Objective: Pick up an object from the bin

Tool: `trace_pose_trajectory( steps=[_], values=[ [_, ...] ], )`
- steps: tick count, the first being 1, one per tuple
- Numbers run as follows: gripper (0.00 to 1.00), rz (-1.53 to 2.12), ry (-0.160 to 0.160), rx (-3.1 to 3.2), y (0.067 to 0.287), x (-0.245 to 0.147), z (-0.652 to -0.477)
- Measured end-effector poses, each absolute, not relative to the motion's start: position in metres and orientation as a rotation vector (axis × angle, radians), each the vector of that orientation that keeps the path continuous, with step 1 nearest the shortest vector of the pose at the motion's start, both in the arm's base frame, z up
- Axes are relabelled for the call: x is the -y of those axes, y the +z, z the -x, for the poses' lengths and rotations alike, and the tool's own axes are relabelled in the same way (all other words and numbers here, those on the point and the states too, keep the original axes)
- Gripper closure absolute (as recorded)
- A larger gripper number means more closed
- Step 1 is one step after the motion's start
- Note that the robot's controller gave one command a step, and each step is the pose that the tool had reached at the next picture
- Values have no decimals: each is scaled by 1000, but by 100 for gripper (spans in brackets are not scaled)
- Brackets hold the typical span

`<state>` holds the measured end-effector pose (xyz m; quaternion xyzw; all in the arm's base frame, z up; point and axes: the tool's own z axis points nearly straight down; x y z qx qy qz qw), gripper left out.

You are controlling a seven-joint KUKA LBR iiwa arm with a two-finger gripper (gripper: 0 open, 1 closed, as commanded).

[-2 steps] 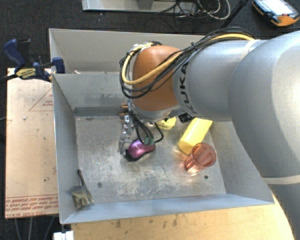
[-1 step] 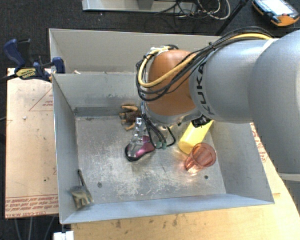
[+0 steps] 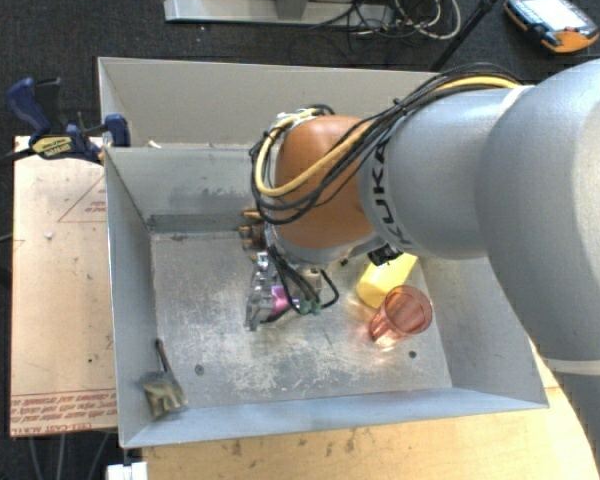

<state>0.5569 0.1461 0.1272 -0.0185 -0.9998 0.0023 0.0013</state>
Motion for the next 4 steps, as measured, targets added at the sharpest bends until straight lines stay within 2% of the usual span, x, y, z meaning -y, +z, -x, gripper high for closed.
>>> trace_pose_trajectory(
  steps=[1,2,3,4],
  values=[
    [100,-40,-2,3136,182,-159,-543],
    [0,378,-2,3119,194,-142,-545],
    [0,415,-1,3114,190,-141,-545],
    [0,427,2,3104,223,-107,-547]
  ],
)
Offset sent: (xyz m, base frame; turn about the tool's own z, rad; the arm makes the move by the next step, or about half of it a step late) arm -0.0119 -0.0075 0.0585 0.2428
